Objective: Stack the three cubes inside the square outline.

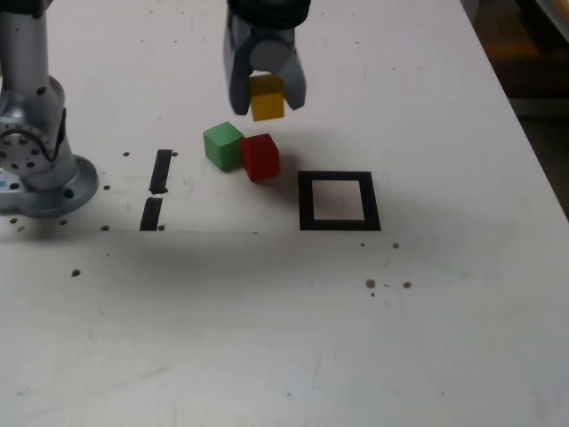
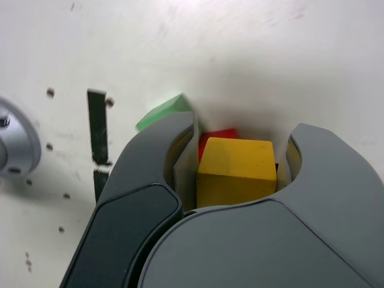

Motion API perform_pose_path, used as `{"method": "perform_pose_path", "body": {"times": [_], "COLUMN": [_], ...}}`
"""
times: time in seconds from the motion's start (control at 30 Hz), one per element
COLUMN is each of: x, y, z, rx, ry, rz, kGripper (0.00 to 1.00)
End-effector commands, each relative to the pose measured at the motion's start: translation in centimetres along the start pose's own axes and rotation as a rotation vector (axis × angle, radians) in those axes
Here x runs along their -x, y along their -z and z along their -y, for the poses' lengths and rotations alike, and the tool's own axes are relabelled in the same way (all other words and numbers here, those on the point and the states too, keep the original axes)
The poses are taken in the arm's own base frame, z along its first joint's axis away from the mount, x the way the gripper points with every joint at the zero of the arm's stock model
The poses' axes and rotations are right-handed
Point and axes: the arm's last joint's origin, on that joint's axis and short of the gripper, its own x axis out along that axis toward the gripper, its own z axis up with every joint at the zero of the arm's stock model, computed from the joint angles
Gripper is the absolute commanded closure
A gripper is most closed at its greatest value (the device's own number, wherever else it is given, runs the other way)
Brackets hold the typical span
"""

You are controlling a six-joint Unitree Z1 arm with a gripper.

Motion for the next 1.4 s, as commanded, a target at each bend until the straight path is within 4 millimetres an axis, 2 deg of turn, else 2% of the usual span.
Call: {"method": "perform_pose_path", "body": {"times": [0.0, 0.2, 0.37, 0.6, 0.73, 0.93, 1.2, 1.37], "x": [0.0, -0.6, -0.6, -2.7, -3.6, -3.7, -4.4, -4.7], "y": [-0.6, -4.4, -8.2, -11.1, -11.7, -11.9, -12.3, -12.5], "z": [-0.1, -0.3, 0.5, 1.2, 1.4, 1.4, 1.5, 1.6], "rx": [-0.03, -0.129, -0.162, -0.177, -0.181, -0.183, -0.211, -0.216], "ry": [-0.018, -0.03, -0.027, -0.041, -0.039, -0.038, -0.023, -0.019], "rz": [0.0, 0.01, 0.07, 0.036, 0.018, 0.015, -0.011, -0.023], "kGripper": [0.79, 0.78, 0.78, 0.78, 0.78, 0.76, 0.61, 0.57]}}
